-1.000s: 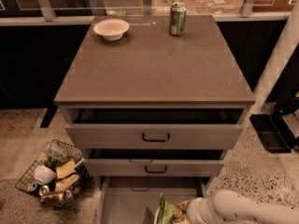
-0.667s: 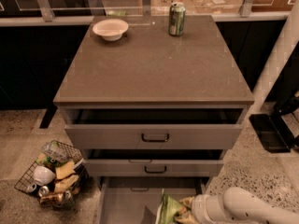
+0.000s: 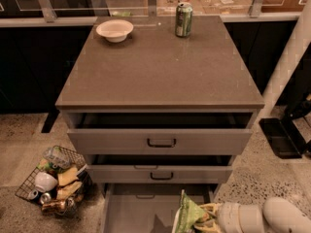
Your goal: Pick green jalapeno chip bag from bottom drawer and place on counter
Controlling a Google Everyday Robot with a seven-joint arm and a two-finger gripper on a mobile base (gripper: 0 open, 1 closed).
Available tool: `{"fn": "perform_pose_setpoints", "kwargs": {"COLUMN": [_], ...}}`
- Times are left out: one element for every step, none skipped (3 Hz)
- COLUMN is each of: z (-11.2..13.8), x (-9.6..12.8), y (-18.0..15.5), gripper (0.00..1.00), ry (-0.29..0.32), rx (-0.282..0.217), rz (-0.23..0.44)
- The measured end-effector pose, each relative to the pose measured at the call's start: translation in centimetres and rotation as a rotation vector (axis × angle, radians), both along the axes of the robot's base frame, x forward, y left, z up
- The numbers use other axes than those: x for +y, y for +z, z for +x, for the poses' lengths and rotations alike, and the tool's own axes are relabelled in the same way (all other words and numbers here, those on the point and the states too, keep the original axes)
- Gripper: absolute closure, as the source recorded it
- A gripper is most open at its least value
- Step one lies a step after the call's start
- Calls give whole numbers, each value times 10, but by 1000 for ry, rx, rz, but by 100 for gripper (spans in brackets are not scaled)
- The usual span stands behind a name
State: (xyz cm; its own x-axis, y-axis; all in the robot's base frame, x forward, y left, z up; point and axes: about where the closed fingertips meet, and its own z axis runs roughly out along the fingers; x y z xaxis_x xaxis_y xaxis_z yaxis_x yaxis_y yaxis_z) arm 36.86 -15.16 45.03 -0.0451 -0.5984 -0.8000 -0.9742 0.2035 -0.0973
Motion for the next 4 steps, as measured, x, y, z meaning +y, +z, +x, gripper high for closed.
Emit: {"fn": "perform_pose_setpoints", "kwargs": {"z": [-15, -15, -10, -3], "x": [-18, -18, -14, -9], "y": [23, 23, 41, 81], "gripper": [100, 100, 100, 100], "ry": [-2, -2, 9, 19], "rx": [-23, -23, -54, -116], "rz": [53, 54, 126, 186]}}
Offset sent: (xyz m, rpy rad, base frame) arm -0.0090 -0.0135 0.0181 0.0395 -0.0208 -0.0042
